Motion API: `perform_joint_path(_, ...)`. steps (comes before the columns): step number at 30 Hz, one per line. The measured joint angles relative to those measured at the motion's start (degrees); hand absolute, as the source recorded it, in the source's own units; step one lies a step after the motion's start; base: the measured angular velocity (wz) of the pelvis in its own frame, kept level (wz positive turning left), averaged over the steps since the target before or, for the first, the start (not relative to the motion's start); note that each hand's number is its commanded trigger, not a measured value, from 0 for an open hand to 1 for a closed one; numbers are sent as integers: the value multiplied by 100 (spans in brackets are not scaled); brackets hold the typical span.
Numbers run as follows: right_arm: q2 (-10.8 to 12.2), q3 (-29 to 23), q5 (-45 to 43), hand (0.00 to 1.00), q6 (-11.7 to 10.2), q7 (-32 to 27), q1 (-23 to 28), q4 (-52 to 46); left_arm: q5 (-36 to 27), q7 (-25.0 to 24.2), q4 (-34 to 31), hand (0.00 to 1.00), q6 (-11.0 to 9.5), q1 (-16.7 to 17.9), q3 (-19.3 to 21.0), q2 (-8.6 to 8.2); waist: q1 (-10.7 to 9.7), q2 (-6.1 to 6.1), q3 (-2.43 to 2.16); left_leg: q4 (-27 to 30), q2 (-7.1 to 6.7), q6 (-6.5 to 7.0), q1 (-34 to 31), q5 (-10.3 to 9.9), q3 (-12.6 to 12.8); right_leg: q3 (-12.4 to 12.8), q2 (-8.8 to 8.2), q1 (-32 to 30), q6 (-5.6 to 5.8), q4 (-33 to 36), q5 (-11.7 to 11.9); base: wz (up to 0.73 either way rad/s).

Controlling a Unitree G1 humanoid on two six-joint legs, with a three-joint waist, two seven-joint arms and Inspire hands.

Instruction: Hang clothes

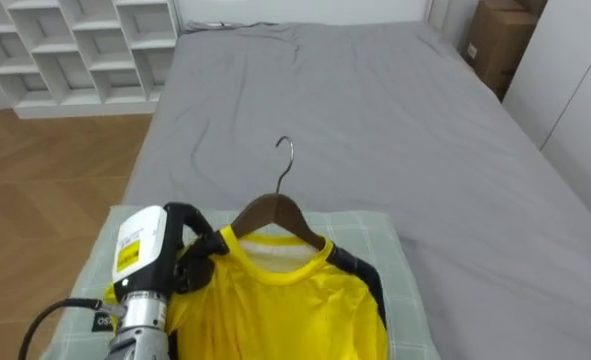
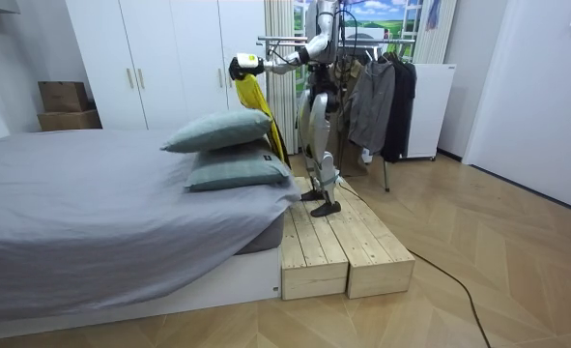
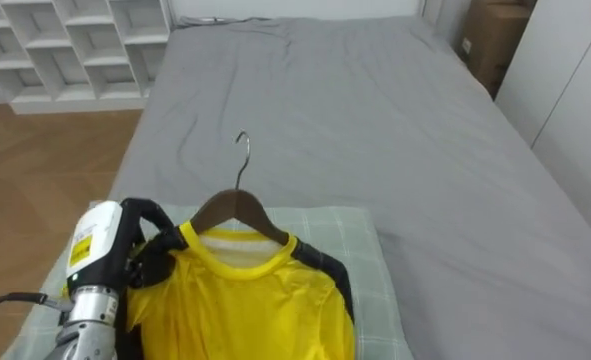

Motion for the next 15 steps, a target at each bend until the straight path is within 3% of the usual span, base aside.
perform_joint_path(10,-8,9,8,0,17,-5,9,174,-4,134,-35,100,-79,73,0,50,20,-3,-19,-175,-11,-35,227,66,45,60,14,126,-6,-8,-19,-2)
perform_joint_path(15,-10,122,10,0,75,2,8,250,-3,177,-45,100,-79,136,-21,76,-12,-65,-30,-225,-16,-46,323,72,37,57,22,251,-12,-88,-22,1)
